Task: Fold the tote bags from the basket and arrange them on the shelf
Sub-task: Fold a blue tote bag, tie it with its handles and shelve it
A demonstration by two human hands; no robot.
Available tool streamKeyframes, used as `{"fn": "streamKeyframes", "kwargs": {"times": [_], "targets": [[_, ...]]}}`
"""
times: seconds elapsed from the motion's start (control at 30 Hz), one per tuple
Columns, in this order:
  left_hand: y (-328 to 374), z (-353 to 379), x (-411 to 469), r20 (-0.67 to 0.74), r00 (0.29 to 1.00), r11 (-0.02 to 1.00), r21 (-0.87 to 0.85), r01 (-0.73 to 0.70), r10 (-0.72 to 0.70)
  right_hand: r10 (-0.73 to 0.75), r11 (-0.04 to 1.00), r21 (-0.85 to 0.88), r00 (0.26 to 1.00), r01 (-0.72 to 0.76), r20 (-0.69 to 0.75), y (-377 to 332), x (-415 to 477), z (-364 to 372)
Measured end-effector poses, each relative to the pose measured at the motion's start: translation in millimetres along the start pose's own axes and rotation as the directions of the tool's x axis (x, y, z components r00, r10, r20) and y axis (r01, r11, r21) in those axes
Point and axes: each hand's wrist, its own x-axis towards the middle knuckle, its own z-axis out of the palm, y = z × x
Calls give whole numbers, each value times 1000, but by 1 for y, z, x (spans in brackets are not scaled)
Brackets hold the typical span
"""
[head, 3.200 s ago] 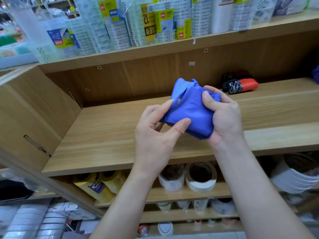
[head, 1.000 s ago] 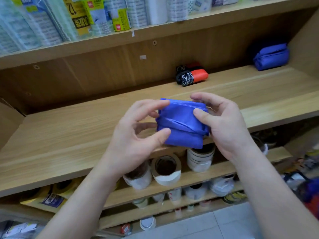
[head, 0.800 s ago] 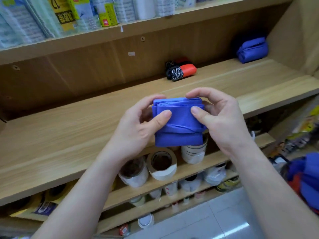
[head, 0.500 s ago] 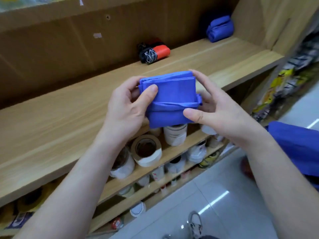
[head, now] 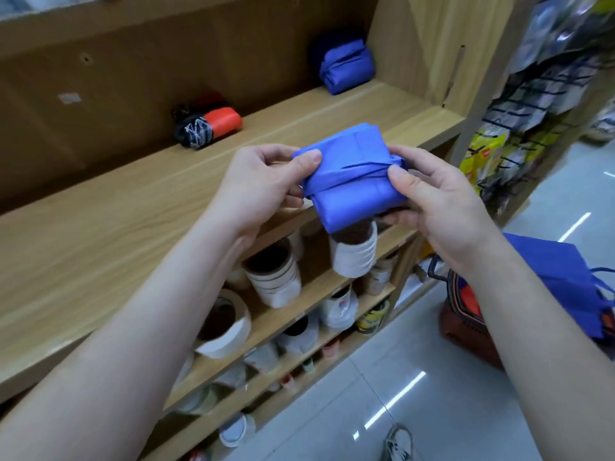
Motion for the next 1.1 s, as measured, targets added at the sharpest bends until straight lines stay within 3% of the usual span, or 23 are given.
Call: {"fn": "streamKeyframes", "kwargs": {"times": [0.2,0.43,0.67,0.83,0.97,1.1], "targets": [[6,54,73,-168,985,998,-66,16,-27,-34,986,-167,996,21,-78,-10,51,-65],[9,91,152,-289,956,995,66,72,-50,-143,925,-376,966,54,-215,-3,101,-112],[14,102,209,-412,908,985,104,134,-80,-256,889,-453,894,68,-368,7,122,-122],[9,104,222,-428,904,977,199,77,16,-243,915,-393,903,92,-353,12,125,-122],[12,100,220,-401,916,950,292,114,14,-193,935,-345,933,81,-305,11,123,-128],[25,110,191,-304,927,862,506,-38,219,-173,929,-366,941,58,-290,16,112,-140]]}}
